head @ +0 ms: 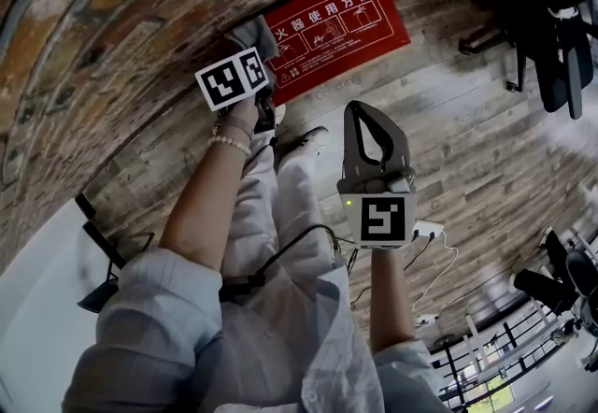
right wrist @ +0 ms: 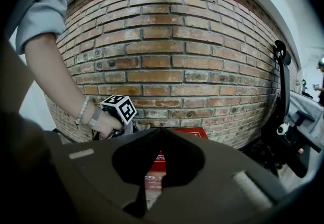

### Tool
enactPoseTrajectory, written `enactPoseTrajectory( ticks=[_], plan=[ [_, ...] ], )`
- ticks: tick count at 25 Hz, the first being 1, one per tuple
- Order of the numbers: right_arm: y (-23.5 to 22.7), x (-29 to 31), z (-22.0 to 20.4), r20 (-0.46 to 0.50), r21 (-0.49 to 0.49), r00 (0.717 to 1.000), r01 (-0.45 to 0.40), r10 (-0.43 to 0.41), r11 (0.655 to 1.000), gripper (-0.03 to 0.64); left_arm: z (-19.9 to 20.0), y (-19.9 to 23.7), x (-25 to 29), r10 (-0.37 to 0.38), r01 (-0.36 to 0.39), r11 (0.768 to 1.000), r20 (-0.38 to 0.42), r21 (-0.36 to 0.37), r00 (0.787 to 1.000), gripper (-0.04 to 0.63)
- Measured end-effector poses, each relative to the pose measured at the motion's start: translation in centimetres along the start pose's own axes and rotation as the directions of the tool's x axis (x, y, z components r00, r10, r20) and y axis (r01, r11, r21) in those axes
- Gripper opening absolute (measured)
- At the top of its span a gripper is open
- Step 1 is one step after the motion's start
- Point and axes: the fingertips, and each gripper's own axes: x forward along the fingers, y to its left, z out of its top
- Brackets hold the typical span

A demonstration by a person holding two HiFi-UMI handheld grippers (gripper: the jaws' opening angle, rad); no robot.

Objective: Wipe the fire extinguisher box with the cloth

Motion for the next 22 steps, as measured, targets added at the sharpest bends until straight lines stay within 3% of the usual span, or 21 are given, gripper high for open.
enactPoseTrajectory(
  ticks=[22],
  plan=[
    [0.5,0.6,0.3,-0.009,0.003,1.0,-0.008,0.008,1.0,0.008,-0.6,3.4,-1.5,0.038,-0.036,0.998,0.029,-0.042,0.999,0.011]
  ],
)
